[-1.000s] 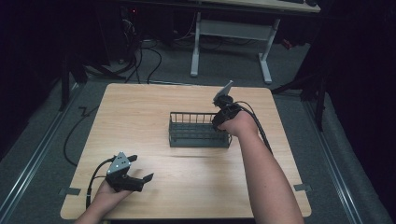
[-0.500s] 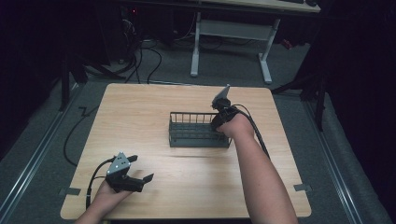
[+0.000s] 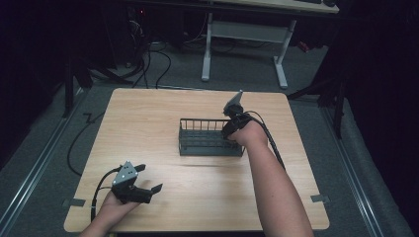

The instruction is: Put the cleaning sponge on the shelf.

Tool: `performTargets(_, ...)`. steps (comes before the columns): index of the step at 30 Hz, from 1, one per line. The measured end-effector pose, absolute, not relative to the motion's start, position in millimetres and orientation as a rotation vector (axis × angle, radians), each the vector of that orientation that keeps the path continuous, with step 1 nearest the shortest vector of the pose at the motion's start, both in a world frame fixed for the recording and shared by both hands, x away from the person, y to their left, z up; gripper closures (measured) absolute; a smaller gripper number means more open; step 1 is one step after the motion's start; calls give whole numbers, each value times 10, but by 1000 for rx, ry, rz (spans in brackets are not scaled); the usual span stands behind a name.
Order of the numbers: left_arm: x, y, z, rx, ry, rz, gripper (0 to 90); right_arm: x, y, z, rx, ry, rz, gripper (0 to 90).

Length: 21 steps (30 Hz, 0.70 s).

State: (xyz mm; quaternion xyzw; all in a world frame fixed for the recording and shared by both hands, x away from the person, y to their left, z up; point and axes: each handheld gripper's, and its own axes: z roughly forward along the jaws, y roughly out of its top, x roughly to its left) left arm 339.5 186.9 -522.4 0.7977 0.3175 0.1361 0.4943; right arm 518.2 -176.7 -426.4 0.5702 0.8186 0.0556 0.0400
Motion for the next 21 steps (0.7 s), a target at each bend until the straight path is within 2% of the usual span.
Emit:
performTargets(11, 3396, 1867, -5226, 1934, 771, 329, 29, 5172, -1814, -4145, 1762, 2506, 250, 347)
performTargets(21, 3398, 1866, -5229, 1939, 768, 328, 29, 5132, -1824, -3860, 1736, 2477, 306, 336)
